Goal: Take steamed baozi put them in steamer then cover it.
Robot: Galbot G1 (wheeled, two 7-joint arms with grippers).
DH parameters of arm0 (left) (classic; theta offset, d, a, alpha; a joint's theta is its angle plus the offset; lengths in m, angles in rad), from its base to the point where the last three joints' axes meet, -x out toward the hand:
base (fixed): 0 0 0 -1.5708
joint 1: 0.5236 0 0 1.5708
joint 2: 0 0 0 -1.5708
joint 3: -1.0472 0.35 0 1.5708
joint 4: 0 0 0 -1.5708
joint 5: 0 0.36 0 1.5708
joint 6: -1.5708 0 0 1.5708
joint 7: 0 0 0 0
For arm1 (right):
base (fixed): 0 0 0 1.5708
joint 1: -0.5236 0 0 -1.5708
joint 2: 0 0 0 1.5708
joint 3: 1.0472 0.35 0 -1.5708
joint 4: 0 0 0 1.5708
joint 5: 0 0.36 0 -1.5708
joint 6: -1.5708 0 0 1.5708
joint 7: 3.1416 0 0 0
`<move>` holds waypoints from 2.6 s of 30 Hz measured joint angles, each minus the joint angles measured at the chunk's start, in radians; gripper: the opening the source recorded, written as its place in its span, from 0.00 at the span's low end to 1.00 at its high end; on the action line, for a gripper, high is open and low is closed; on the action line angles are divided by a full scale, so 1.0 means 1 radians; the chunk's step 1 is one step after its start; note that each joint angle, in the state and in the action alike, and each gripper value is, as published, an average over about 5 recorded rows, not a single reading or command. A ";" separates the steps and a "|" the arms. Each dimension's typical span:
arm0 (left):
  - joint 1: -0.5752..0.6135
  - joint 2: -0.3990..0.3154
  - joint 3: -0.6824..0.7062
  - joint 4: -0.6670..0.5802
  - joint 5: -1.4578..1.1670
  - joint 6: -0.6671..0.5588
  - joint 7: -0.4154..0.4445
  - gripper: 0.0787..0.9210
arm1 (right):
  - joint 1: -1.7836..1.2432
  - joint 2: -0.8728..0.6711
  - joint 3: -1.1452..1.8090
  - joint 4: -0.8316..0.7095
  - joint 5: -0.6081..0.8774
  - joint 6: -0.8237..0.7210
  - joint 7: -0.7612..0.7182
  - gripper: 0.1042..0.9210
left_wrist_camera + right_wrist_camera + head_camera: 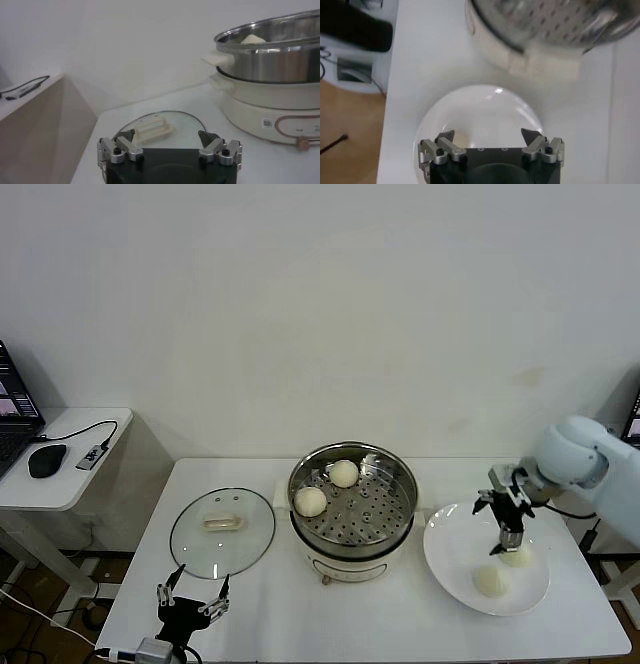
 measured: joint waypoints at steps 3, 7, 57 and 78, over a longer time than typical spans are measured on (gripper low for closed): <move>-0.001 -0.002 -0.002 0.005 0.000 -0.001 0.000 0.88 | -0.051 0.002 0.025 -0.009 -0.032 0.007 0.006 0.88; -0.005 -0.003 -0.006 0.010 0.001 -0.001 0.001 0.88 | -0.109 0.011 0.055 -0.026 -0.068 0.011 0.020 0.88; -0.036 -0.007 0.004 0.078 0.014 -0.001 0.008 0.88 | -0.298 0.068 0.116 -0.143 -0.140 0.022 0.120 0.62; -0.058 -0.007 0.016 0.081 0.005 -0.001 0.006 0.88 | -0.091 0.029 0.074 -0.123 -0.027 0.017 0.060 0.53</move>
